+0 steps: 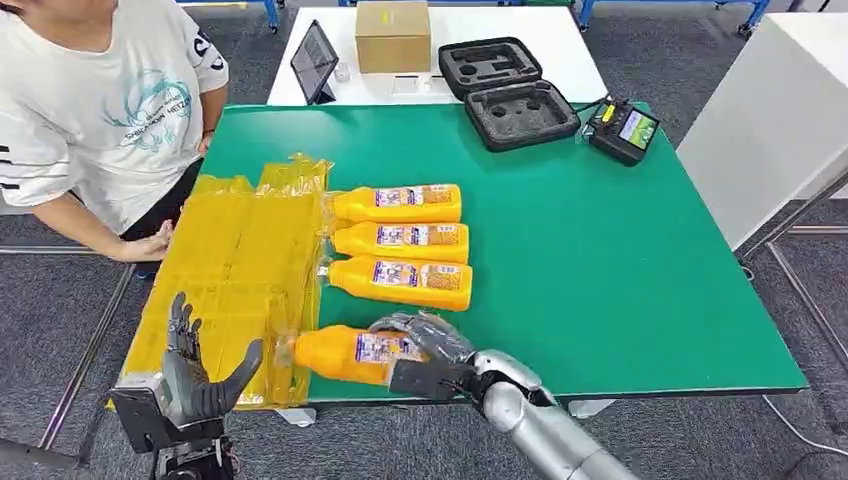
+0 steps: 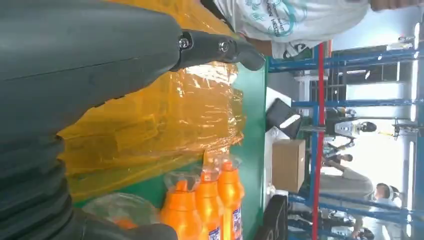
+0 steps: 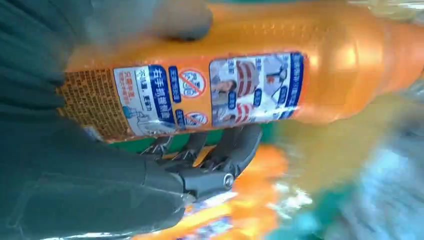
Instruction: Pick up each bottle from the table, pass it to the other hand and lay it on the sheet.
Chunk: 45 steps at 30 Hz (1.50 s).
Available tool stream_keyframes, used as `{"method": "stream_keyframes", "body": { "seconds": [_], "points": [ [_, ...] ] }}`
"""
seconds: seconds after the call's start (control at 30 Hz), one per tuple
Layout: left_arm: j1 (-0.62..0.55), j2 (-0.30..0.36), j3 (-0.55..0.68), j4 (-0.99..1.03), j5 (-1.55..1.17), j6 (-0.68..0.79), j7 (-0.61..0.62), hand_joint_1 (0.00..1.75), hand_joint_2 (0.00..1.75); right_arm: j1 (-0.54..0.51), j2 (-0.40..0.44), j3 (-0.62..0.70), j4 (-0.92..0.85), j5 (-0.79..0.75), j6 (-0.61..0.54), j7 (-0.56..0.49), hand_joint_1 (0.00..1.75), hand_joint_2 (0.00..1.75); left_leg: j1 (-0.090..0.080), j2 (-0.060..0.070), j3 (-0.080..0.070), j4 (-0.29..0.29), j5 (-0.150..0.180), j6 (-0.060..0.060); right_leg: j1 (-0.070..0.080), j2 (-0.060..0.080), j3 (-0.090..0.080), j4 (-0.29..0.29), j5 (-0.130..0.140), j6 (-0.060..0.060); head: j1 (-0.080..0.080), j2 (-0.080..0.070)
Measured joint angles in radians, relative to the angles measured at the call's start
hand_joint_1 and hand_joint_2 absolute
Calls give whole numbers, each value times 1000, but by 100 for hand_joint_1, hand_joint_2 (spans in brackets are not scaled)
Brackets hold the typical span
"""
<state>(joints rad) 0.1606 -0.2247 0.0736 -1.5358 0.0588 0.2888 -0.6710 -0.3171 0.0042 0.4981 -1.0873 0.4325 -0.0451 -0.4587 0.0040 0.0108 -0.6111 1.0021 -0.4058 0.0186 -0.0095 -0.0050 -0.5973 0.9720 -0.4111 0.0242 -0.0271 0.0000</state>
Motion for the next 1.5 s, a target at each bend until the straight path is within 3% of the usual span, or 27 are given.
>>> {"method": "stream_keyframes", "body": {
  "seconds": [0.13, 0.3, 1.1, 1.17, 1.37, 1.5],
  "points": [
    [-2, -6, 3, 3, 1, -5, -11, 0, 175, 69, 20, -74, -123, -65, -47, -77, 175, 175, 0, -1, -3, 0, 0, 0, 0, -1, -3, 0, -1, 0, 0, 0],
    [-5, -8, 3, 8, 1, -1, -14, 0, 175, 109, 45, -122, -197, -92, -64, -99, 175, 175, 0, -2, -6, 0, -1, 0, 0, -1, -5, 0, -1, 1, 0, 0],
    [-6, -10, -2, 17, 37, -32, -16, 0, 175, 146, 92, -201, -235, -130, -114, -123, 175, 175, -1, -2, -7, 0, -1, 0, 0, -1, -6, 0, -1, 2, 1, 0],
    [-6, -10, -7, 18, 85, -91, 2, 0, 175, 148, 93, -207, -235, -147, -128, -142, 175, 175, -1, -2, -7, 0, -1, 0, 0, -1, -6, 0, -1, 2, 0, 0],
    [-12, 11, -98, 42, 354, -582, 157, 0, 175, 133, 112, -253, -196, -237, -208, -229, 175, 175, -1, -2, -7, 0, -1, 0, -1, -1, -6, 0, -2, 2, 0, 0],
    [-30, 28, -173, 69, 491, -723, 253, 0, 175, 117, 117, -242, -162, -265, -253, -235, 175, 175, -1, -2, -7, 0, 0, 0, -1, -1, -6, 0, -1, 2, 1, 0]
  ]
}}
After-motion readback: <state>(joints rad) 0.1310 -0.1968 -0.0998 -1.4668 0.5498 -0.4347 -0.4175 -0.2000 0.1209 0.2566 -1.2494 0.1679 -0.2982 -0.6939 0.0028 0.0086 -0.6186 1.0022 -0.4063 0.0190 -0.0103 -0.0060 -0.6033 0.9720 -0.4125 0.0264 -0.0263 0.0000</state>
